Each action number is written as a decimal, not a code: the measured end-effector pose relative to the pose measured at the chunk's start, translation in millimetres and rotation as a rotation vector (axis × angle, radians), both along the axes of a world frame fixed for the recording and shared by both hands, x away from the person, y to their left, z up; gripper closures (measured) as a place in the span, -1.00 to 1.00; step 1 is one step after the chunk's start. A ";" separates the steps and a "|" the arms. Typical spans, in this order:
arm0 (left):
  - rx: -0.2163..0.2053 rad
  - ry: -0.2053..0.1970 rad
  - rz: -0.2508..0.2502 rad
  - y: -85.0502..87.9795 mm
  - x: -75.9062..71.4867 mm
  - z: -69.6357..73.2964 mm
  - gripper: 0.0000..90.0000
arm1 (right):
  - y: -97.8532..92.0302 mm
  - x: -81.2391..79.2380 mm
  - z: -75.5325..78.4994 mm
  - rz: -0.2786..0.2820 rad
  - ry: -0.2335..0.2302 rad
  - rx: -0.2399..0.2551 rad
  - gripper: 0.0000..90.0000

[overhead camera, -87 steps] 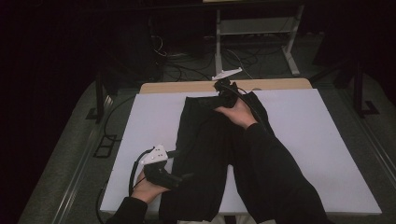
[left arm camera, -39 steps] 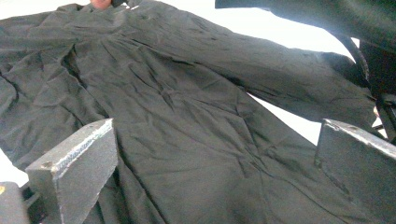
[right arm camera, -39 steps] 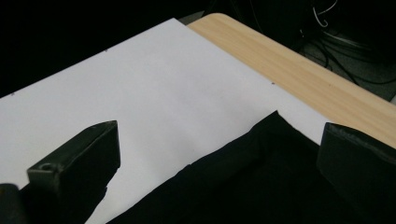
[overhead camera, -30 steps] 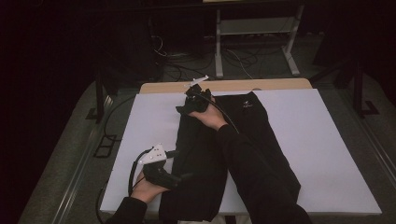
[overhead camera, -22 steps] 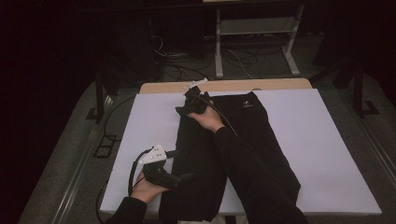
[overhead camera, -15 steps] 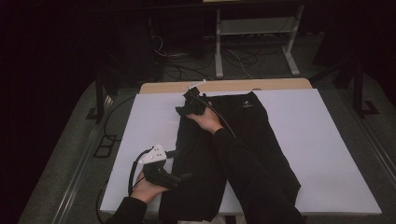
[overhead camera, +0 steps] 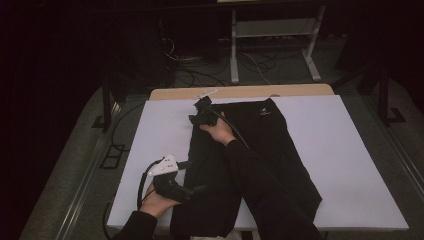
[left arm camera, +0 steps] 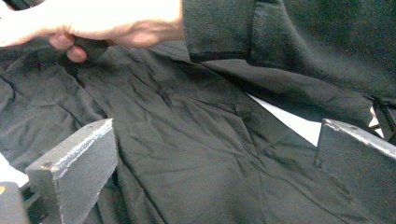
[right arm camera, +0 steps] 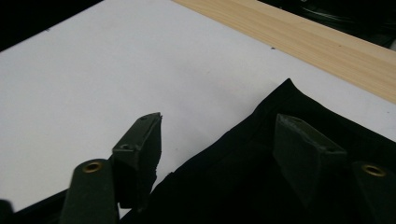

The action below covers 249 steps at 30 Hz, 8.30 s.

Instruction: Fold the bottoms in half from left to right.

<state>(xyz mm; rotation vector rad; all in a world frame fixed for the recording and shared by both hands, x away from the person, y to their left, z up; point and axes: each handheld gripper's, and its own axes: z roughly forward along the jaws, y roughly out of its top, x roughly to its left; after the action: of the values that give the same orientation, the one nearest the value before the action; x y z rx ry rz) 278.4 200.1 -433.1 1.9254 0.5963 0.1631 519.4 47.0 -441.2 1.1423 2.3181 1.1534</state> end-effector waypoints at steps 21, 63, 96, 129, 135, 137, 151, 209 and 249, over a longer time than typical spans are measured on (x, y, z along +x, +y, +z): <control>-0.032 0.004 0.011 3.4 0.7 1.5 -1.00 | 7.9 -1.6 -12.9 -0.021 0.039 -0.065 0.23; 0.108 0.133 0.088 17.7 -11.8 5.2 -1.00 | -17.5 -14.2 5.1 -0.041 0.034 0.023 0.93; 0.125 0.294 0.072 49.7 -29.3 -4.3 -0.75 | -20.3 -15.4 8.6 -0.053 0.024 0.031 0.93; 0.170 0.535 -0.011 51.7 -21.9 -16.5 0.91 | -24.3 -16.5 11.0 -0.043 0.011 0.032 0.93; 0.197 0.543 0.003 47.3 -21.6 -13.5 0.92 | -26.1 -15.6 11.8 -0.043 0.010 0.038 0.93; 0.212 0.536 0.002 45.0 -22.0 -11.0 0.92 | -27.8 -15.0 13.1 -0.045 0.012 0.040 0.93; 0.207 0.543 -0.014 28.4 -20.1 -0.9 0.93 | -48.5 -9.9 31.1 -0.071 0.007 0.039 0.93; 0.093 0.475 -0.320 -101.4 -22.8 29.6 0.93 | -152.7 -17.4 54.1 -0.102 0.007 0.031 0.92; 0.090 0.498 -0.340 -202.4 -10.7 27.1 0.93 | -238.2 0.6 48.1 -0.125 0.029 -0.041 0.92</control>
<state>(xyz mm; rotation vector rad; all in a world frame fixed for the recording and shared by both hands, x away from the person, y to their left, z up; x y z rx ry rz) 267.7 -2.3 -405.9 2.1345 0.5775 -0.5265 520.0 -191.1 -393.1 1.2773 2.2448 1.0472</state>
